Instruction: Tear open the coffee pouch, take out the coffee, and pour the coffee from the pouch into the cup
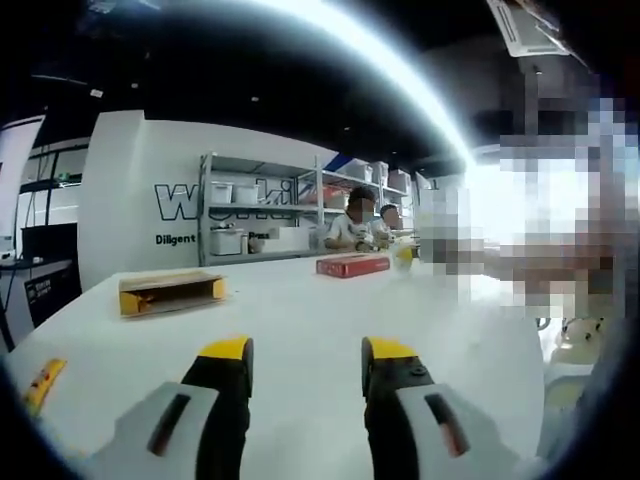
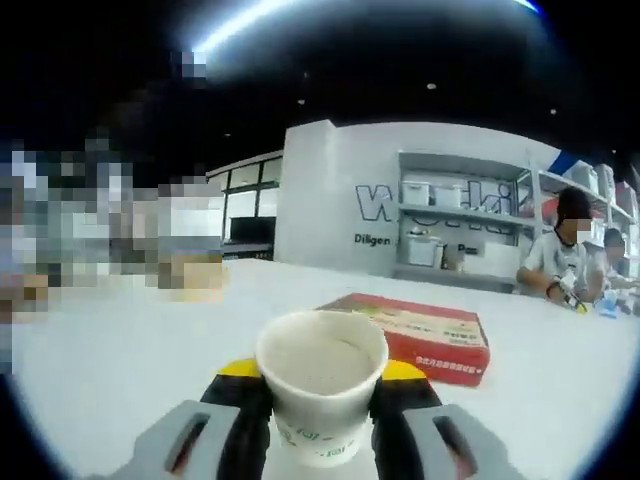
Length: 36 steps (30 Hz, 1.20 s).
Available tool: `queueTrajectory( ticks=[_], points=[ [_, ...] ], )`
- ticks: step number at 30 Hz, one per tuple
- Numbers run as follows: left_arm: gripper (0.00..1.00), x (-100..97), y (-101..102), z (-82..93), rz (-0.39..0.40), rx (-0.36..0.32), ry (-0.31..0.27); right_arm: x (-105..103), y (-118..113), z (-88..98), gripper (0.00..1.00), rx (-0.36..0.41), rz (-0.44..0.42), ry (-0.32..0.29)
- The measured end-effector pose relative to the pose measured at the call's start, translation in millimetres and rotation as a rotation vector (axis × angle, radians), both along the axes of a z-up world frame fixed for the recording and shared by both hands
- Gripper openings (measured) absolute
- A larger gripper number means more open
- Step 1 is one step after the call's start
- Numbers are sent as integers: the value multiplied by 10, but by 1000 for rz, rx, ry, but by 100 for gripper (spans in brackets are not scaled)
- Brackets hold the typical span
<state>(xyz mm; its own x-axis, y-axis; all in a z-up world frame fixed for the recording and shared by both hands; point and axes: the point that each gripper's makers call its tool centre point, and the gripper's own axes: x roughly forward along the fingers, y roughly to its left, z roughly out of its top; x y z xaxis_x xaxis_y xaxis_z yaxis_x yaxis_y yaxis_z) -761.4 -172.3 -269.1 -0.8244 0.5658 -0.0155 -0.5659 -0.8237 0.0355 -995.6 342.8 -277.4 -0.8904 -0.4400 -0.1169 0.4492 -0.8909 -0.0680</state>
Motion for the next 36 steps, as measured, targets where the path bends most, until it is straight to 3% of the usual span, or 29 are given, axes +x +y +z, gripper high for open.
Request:
queueTrajectory(
  ticks=[6,16,21,24,30,36],
  points=[
    [46,2,-9,1,8,-3,3,-21,83,-151,39,-11,-18,-14],
    [46,-2,7,-28,6,-18,-5,-16,119,-131,48,-34,-30,-1],
    [46,4,17,-27,5,-23,-2,28,142,-150,66,-22,-56,-14],
    [46,4,16,-16,7,-20,2,143,136,-164,69,-3,-65,-36],
    [47,5,16,-1,10,-22,9,477,90,41,71,-47,-91,-22],
    [47,9,0,28,15,-11,20,1156,-174,383,72,-47,-106,69]
  ],
)
